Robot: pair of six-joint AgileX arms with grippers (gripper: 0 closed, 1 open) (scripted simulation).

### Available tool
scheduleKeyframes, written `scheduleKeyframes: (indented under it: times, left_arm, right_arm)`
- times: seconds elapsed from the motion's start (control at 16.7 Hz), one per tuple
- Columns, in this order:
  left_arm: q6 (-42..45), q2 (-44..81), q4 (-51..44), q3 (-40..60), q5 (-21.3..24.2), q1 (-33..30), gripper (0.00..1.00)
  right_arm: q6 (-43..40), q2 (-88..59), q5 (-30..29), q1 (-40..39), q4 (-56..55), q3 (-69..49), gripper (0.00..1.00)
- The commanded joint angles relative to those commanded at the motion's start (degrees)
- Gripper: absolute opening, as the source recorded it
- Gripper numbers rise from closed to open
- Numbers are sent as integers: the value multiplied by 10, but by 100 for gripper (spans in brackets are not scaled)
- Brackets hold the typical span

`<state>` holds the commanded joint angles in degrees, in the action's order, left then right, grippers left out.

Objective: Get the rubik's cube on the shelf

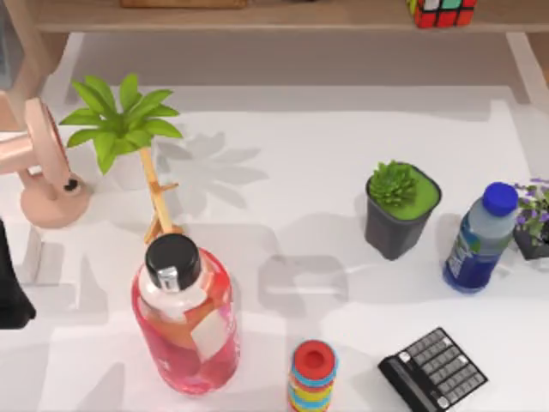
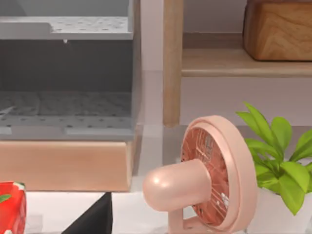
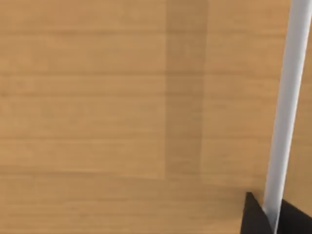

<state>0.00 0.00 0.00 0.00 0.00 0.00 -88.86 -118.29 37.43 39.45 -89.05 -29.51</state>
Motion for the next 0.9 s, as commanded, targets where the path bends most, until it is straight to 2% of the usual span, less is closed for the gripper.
scheduleKeyframes:
  times: [0.48, 0.9]
  left_arm:
    - [0, 0, 0, 0, 0, 0, 100]
    - [0, 0, 0, 0, 0, 0, 100]
  right_arm:
    - [-1, -43, -63, -62, 74, -118, 0]
    - [0, -54, -72, -70, 91, -140, 0]
